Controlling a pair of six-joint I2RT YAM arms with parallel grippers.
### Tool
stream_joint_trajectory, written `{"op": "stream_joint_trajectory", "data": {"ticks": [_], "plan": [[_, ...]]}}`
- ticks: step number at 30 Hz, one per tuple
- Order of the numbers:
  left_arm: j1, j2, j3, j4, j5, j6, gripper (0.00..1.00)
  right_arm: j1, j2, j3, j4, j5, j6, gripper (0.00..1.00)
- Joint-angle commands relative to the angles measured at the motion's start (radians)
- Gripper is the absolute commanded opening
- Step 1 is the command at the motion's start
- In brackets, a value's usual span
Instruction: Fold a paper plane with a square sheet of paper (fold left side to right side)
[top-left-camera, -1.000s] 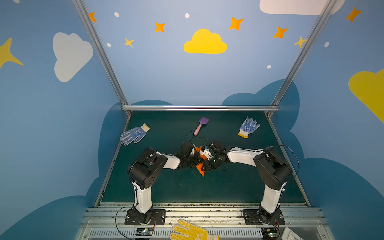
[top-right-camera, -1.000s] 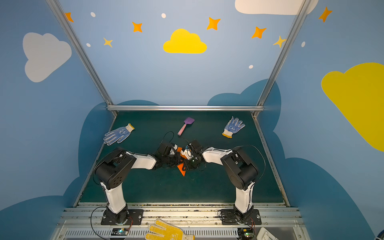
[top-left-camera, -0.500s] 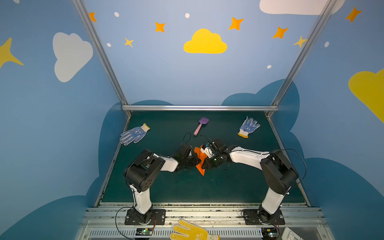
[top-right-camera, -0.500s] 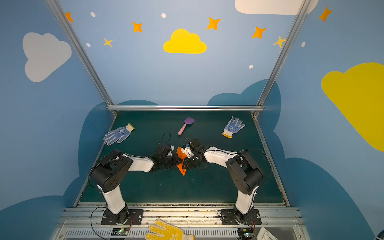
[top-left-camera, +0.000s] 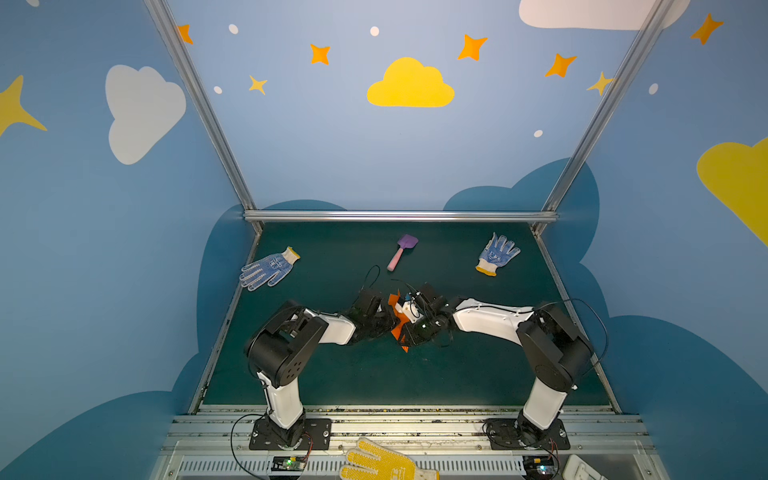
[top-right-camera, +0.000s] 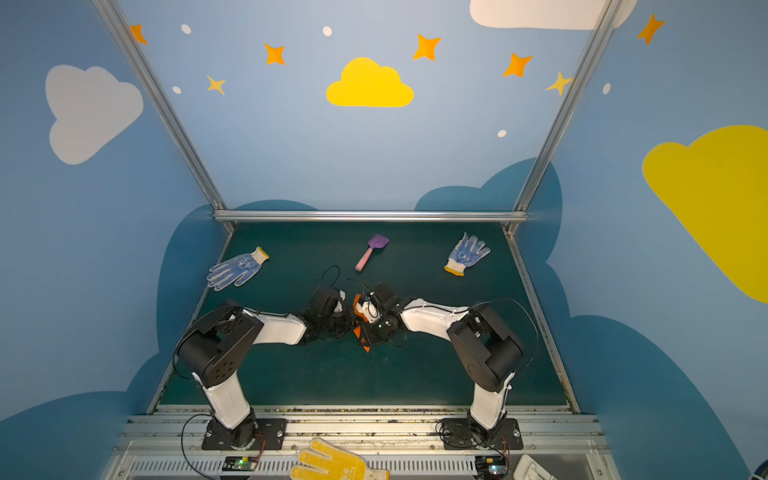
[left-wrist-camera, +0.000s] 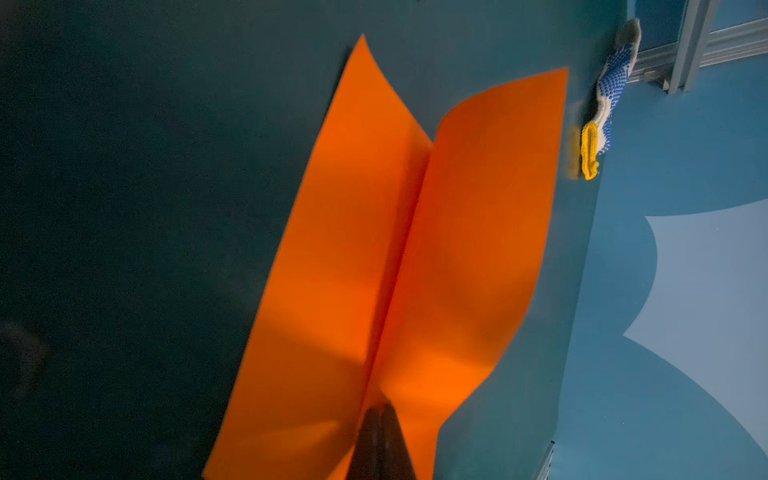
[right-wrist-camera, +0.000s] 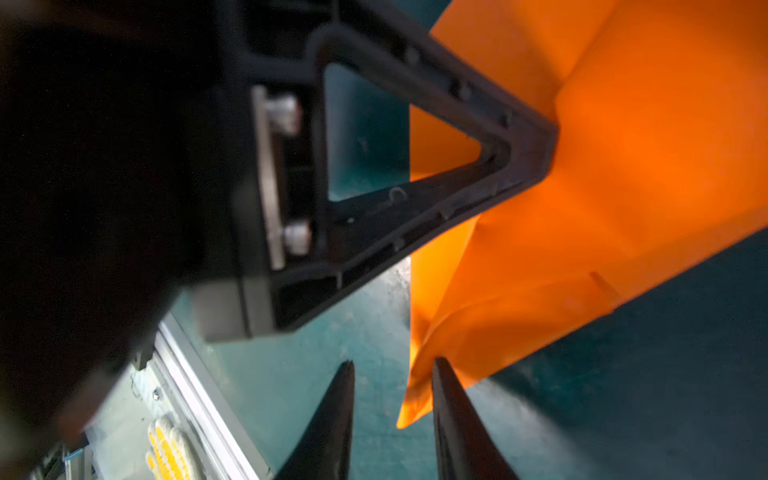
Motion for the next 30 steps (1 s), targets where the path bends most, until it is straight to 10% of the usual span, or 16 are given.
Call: {"op": "stream_joint_trajectory", "data": {"ticks": [1,5,21,30], "plan": [[-0.001,-0.018,-0.009,-0.029,-0.016,-0.001,0.04,0.000,0.025,0.027,-0.035,0.069,0.007,0.17],[-0.002,-0.026,-0.012,-0.030,-0.018,-0.001,0.04,0.000,0.031,0.034,-0.048,0.086,0.000,0.01],[0.008,-0.237,-0.080,-0.120,-0.061,0.024,0.27,-0.085,0.040,0.056,-0.133,-0.016,-0.217,0.00],[0.002,-0.221,-0.043,-0.193,0.009,0.107,0.10,-0.150,0.103,0.081,-0.213,-0.062,-0.237,0.00]]}}
